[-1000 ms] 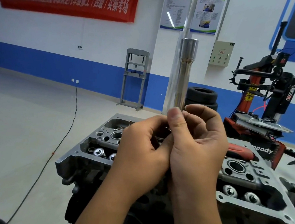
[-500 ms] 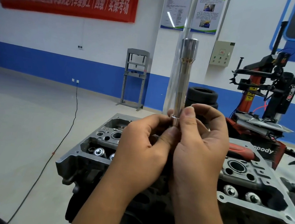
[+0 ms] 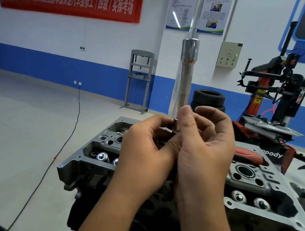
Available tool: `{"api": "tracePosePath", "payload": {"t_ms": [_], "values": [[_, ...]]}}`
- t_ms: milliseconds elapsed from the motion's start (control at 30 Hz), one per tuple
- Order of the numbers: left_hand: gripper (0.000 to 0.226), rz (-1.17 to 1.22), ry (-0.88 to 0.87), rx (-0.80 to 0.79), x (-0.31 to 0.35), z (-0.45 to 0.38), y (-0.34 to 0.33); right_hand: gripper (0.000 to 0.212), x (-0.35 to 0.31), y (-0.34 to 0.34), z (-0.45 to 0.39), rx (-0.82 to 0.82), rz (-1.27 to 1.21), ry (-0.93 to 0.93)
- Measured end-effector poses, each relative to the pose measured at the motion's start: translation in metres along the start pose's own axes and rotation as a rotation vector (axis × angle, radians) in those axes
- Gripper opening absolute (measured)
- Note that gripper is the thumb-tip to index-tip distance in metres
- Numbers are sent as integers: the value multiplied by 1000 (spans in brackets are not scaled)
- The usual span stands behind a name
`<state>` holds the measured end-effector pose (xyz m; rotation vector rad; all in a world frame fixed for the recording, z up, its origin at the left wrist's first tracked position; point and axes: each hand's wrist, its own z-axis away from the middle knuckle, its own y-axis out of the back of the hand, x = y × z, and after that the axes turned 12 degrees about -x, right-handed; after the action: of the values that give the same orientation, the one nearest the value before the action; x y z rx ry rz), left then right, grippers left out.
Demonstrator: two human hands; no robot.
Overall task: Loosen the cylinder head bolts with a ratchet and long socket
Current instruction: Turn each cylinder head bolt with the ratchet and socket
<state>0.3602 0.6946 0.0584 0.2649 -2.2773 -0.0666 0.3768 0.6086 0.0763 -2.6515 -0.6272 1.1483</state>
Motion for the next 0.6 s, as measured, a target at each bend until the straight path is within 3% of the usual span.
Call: {"api": "tracePosePath", "payload": {"t_ms": [100, 300, 500, 600], "values": [[12, -43, 4, 55, -1, 1, 0, 24, 1, 1, 1, 5, 24, 27], [23, 6, 21, -175, 2, -1, 5, 13, 1, 2, -1, 2, -10, 5], [16, -40, 0, 3, 2, 2, -1, 26, 1, 0, 1, 28, 43, 54], [20, -55, -28, -101, 4, 2, 2, 21, 0, 0, 0, 31, 32, 34]]}}
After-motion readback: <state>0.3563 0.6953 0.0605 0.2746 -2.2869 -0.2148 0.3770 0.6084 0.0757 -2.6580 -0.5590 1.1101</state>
